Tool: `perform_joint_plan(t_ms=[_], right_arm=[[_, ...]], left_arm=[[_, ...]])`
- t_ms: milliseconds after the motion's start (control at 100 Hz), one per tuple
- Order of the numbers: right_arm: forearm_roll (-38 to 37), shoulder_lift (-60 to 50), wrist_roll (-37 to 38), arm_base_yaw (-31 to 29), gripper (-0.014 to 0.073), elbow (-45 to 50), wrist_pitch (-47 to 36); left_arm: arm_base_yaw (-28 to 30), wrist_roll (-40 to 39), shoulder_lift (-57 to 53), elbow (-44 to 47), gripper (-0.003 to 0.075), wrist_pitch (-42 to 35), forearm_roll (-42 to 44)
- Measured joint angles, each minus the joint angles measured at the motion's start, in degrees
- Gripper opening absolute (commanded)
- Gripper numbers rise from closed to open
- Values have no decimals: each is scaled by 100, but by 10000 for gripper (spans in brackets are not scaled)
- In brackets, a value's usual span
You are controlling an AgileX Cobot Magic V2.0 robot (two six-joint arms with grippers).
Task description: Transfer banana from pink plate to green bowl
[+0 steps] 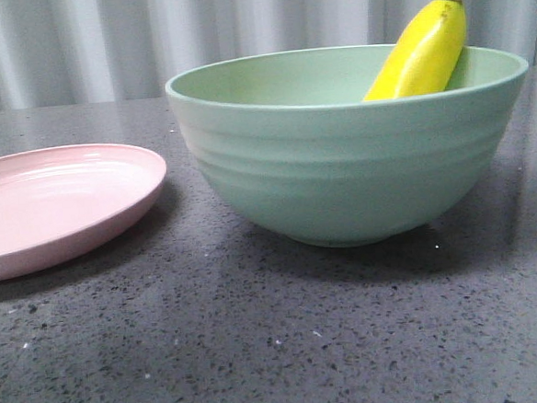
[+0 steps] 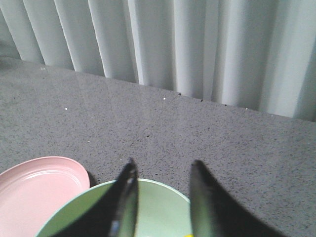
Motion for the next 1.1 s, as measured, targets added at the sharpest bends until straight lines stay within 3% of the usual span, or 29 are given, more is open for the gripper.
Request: perform_joint_plan(t_ms=[60, 310, 580, 910, 1100], right_arm=[[0, -229, 0, 0, -71, 0, 127], [-8, -985, 0, 0, -65, 0, 829], [-227, -1717, 0, 0, -65, 688, 891], [-658, -3203, 0, 0, -65, 2529, -231], [-705, -3971, 0, 0, -65, 3274, -337]], left_arm=[[0, 0, -103, 10, -20, 0, 0], [0, 0, -718, 301, -20, -114, 124], [0, 0, -1946, 1468, -20, -686, 128], [0, 0, -3749, 3404, -20, -1663, 337], [0, 0, -4788, 4227, -20, -2111, 331]])
